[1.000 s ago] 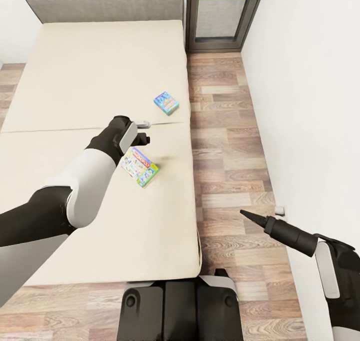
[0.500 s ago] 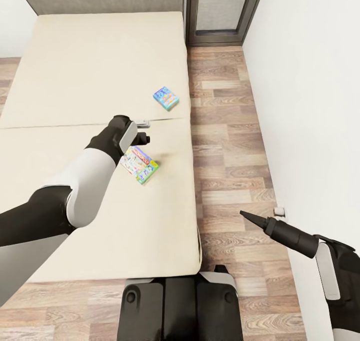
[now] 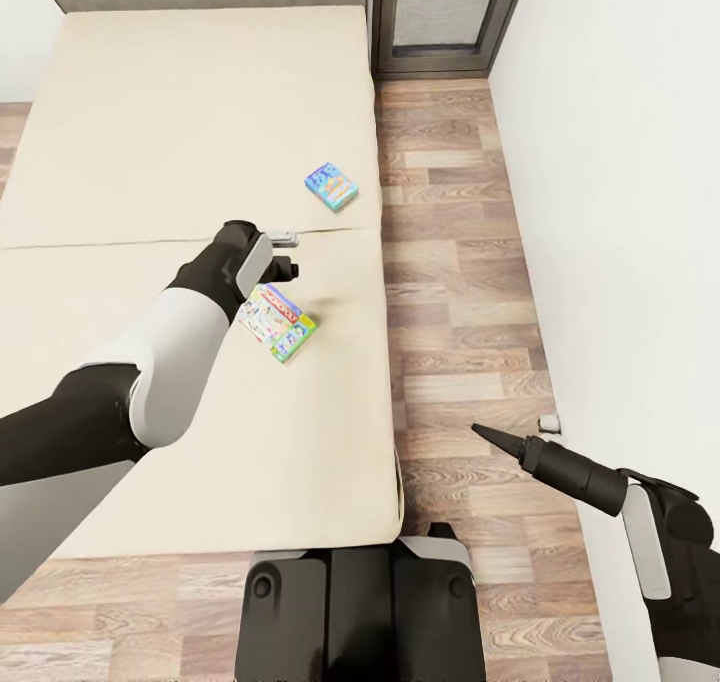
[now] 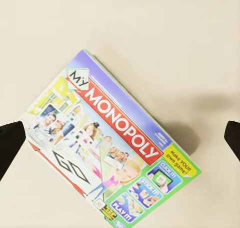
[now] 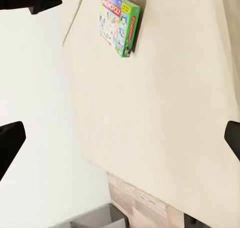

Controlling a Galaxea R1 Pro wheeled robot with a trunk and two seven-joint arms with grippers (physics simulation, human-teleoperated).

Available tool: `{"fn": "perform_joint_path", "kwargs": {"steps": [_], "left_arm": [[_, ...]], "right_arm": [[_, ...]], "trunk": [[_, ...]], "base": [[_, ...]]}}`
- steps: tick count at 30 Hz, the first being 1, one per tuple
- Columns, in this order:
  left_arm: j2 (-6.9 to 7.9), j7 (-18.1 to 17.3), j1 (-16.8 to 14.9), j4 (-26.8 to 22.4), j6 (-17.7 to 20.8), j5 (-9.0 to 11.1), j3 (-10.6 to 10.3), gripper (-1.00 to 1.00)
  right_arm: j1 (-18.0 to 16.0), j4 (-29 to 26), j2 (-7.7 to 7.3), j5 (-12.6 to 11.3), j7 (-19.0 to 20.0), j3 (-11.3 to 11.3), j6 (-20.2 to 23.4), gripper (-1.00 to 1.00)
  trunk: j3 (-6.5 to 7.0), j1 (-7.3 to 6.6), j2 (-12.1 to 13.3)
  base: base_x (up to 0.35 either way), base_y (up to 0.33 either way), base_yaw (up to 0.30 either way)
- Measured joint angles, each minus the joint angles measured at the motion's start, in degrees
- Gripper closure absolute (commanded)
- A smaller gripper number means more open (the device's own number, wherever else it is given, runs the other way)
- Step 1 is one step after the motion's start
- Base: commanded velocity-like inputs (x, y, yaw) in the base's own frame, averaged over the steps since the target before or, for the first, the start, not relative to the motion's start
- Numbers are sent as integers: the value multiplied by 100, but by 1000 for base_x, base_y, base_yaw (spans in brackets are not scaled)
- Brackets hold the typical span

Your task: Put all the toys in the child's room - the three board games (two on the bed and one on the table), the two jigsaw puzzles on the table, and the tennis ball on the table - inside the toy box on the table in the child's room.

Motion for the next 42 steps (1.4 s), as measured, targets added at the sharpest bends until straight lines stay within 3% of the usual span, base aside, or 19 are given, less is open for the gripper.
{"fn": "perform_joint_path", "kwargs": {"steps": [15, 42], "left_arm": [[45, 9, -288, 14, 44, -26, 8, -100], [90, 4, -324, 0, -2, -54, 2, -100]], "right_arm": [[0, 19, 2, 34, 1, 42, -36, -100], [0, 33, 1, 44, 2, 41, -49, -100]], "trunk": [[-142, 0, 0], [-397, 0, 0]], "base": [[0, 0, 0], [0, 0, 0]]}}
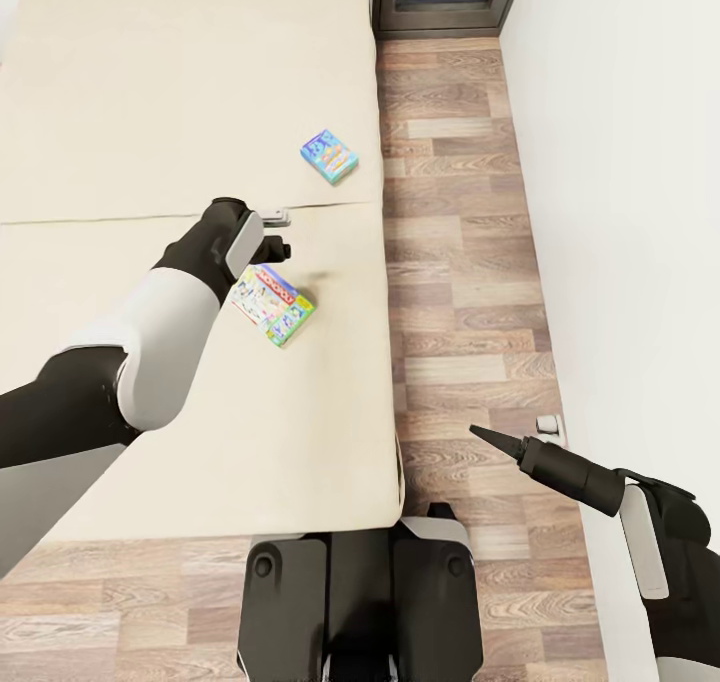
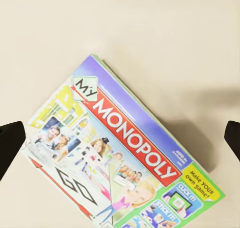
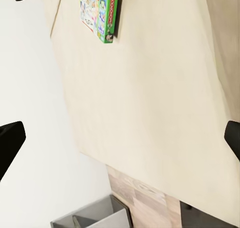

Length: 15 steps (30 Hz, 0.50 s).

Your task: Put all the toys in the child's room - the three board games (two on the bed and one on the table), the two jigsaw puzzles on the table, and the tennis ball on the table - inside the toy box on the table in the child's room.

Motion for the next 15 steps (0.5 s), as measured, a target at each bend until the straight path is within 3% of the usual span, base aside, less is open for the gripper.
{"fn": "perform_joint_path", "kwargs": {"steps": [15], "left_arm": [[96, 0, -178, -10, -14, -7, -3, -100]], "right_arm": [[0, 13, -3, 1, -8, -2, -2, -100]], "trunk": [[-142, 0, 0]], "base": [[0, 0, 0]]}}
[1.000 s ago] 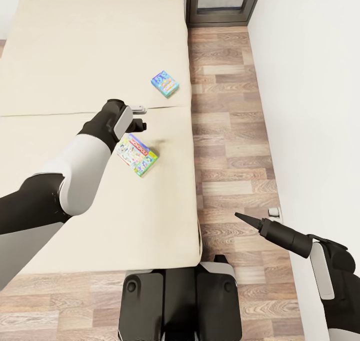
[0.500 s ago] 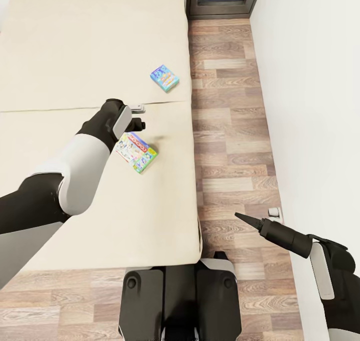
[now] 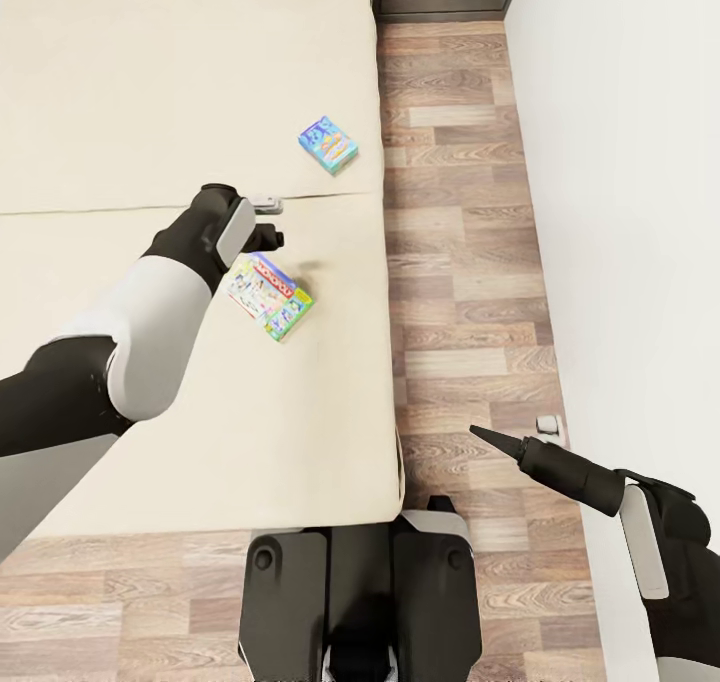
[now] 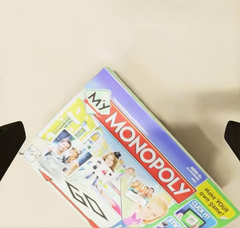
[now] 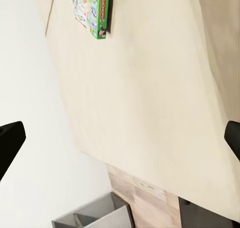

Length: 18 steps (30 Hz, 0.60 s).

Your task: Put all the toys in the child's room - the three board games (two on the bed and one on the table), the two jigsaw puzzles on the table, and the tennis ball on the table - inside the toy box on the table in the child's room.

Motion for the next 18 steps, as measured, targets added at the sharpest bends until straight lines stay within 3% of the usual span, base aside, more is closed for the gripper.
{"fn": "perform_joint_path", "kwargs": {"steps": [18], "left_arm": [[12, 0, -45, 0, -53, -2, 0, -100]], "right_arm": [[0, 10, 4, 0, 0, 6, 0, -100]], "trunk": [[-170, 0, 0]], "base": [[0, 0, 0]]}}
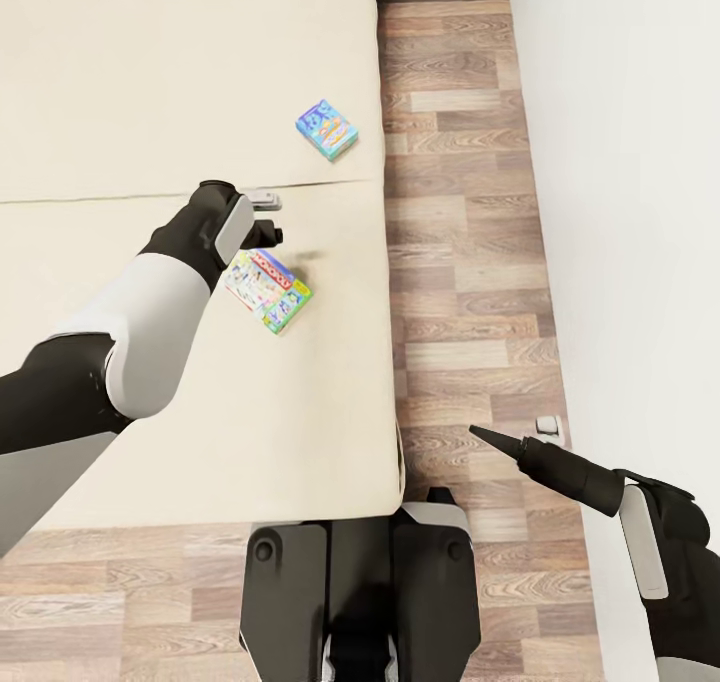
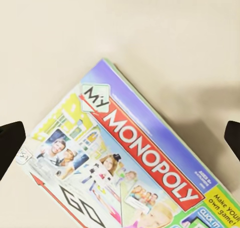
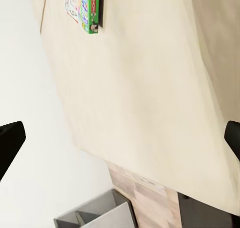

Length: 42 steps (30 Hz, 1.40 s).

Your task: Put all the toys in the child's room - the three board games (two on the bed and one on the table), the two jigsaw puzzles on the table, and the tennis ball on the table - inside the toy box on the table in the child's room.

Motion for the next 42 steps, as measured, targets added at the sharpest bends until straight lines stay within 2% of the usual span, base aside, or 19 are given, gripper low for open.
{"fn": "perform_joint_path", "kwargs": {"steps": [12, 24, 42], "left_arm": [[2, 0, -10, -24, -129, 0, 1, -100], [-7, 4, -22, -402, -84, -7, 11, -100], [-7, 4, -93, -451, -113, -5, 9, -100]], "right_arm": [[0, 1, 0, 0, 0, 0, -8, -100], [0, 8, 0, 0, -4, 0, -9, -100], [0, 10, 0, 0, -9, 0, -11, -100]], "trunk": [[-113, 0, 0], [-227, 0, 0], [-397, 0, 0]], "base": [[0, 0, 0], [0, 0, 0], [0, 0, 0]]}}
